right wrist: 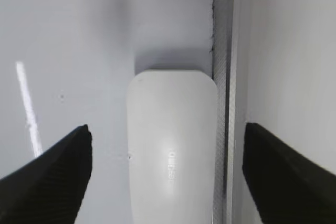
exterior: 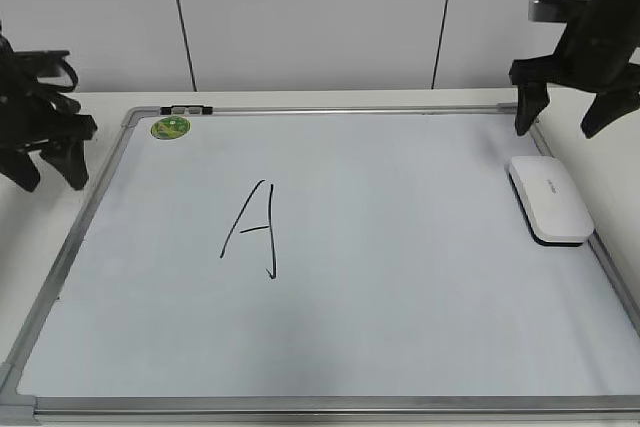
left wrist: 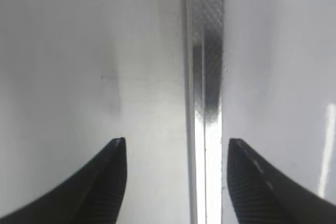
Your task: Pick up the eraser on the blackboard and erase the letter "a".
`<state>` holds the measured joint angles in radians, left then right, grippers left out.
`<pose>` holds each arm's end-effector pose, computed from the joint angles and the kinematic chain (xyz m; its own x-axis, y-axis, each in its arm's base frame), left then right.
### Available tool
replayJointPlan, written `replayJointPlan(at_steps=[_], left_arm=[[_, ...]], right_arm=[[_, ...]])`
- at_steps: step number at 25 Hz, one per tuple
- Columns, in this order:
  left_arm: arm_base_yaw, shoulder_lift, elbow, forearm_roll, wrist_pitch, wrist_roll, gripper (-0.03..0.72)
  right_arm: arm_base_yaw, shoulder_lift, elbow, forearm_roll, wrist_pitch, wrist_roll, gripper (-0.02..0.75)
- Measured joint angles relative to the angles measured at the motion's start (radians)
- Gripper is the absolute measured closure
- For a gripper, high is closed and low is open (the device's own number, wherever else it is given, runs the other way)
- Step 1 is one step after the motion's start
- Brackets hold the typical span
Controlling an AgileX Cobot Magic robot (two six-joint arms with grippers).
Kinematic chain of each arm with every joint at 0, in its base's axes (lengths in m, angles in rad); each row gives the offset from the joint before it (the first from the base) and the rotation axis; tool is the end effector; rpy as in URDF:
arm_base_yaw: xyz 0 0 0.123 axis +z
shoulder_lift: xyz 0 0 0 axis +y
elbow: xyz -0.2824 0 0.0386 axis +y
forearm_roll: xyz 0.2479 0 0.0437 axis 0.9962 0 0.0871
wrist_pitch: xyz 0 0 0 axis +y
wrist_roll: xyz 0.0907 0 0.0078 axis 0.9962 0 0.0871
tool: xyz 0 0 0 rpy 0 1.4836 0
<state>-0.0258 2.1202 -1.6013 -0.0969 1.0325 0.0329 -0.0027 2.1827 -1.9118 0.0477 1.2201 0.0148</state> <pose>0.4267 -0.0186 0.1685 -0.9942 0.0088 -0.1070 0.0179 0.9963 -0.0844 0.4594 0.0028 0.2181 -0.9857 0.0338 -0.1651 0.0260 0.9984 0.0493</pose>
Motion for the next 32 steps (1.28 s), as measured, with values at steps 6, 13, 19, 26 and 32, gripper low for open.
replayJointPlan(at_steps=[6,13,19,26,32], left_arm=[[0.000,-0.112,-0.021,0.004,0.088,0.000,0.195],[0.000,-0.211,-0.021,0.005,0.183,0.000,0.193],[0.000,-0.420,0.080,0.009,0.189,0.000,0.194],[0.000,-0.753,0.360,0.027,0.157,0.000,0.194],[-0.020,-1.068,0.637,0.037,0.062,0.000,0.194]], right_arm=[[0.000,-0.120,0.000,0.012,0.002,0.012,0.103],[0.000,-0.310,0.095,0.036,0.010,0.014,0.206],[0.000,-0.480,0.256,0.089,0.018,0.014,0.216],[0.000,-0.718,0.471,0.146,0.020,-0.007,0.216],[0.000,-0.961,0.700,0.144,0.022,-0.015,0.216]])
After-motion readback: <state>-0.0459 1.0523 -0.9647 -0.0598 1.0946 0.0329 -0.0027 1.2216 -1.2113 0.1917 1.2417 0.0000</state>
